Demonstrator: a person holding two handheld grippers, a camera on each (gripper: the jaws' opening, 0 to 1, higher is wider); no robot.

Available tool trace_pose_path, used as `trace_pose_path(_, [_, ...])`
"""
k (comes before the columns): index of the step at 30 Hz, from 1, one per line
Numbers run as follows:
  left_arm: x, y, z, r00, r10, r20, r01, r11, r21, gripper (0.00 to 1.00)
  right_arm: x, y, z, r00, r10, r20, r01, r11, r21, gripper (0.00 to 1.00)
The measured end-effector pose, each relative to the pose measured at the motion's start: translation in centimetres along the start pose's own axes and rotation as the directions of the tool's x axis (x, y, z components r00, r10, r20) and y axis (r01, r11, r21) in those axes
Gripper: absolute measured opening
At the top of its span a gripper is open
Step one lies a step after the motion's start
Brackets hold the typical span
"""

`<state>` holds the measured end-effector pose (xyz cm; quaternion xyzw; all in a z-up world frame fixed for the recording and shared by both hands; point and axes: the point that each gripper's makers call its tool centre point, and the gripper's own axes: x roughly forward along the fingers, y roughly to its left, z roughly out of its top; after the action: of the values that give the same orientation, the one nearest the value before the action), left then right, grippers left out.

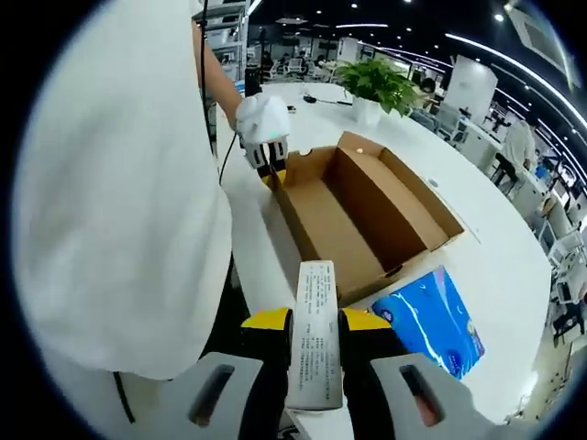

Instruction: Operate the shoe box by opening the lid, removing the specified soft item, and placing it in the target area until the item is outside and the box remains undamaged.

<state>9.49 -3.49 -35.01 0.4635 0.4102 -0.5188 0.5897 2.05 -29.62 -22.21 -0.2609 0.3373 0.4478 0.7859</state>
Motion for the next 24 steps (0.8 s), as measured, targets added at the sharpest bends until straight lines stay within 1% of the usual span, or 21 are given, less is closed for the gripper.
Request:
trace_pose_path(2, [0.0,0.0,0.0,1.000,0.002,0.000,-0.002,1.000,0.000,0.03,0.1,-0.1,-0.6,1.000,-0.005,-0.022,0.005,1.000,-0.018,0.18])
trace_pose_path(7, [0.0,0.0,0.0,1.000,-0.001,-0.001,0.001,1.000,-0.002,0.03,0.6,-0.2,-1.6,0.999,0.015,-0.036,-0.015,1.000,-0.010,0.18])
trace_pose_path(9, [0.0,0.0,0.0,1.000,-0.002,-0.002,0.002,1.000,-0.003,0.03,0.9,-0.1,-2.3,0.997,0.026,-0.067,-0.029,0.999,-0.038,0.18])
trace_pose_path(10, [0.0,0.0,0.0,1.000,-0.002,-0.004,0.002,1.000,-0.005,0.03,1.0,-0.2,-2.5,0.997,0.027,-0.070,-0.030,0.999,-0.037,0.18])
trace_pose_path(11, [0.0,0.0,0.0,1.000,-0.002,-0.004,0.002,1.000,-0.005,0.03,1.3,-0.2,-2.7,0.997,0.039,-0.066,-0.041,0.999,-0.028,0.18])
trace_pose_path(16, [0.0,0.0,-0.1,1.000,-0.002,-0.012,0.002,1.000,-0.008,0.03,2.5,-0.2,-2.7,0.997,0.067,-0.034,-0.068,0.997,-0.027,0.18])
trace_pose_path(20, [0.1,0.0,-0.2,1.000,-0.003,-0.024,0.003,1.000,-0.009,0.03,3.6,0.5,-3.9,0.993,0.107,-0.058,-0.110,0.993,-0.046,0.18])
trace_pose_path(24, [0.1,0.0,-0.2,1.000,-0.005,-0.026,0.005,1.000,-0.012,0.03,4.1,0.8,-4.3,0.991,0.118,-0.060,-0.121,0.992,-0.046,0.18])
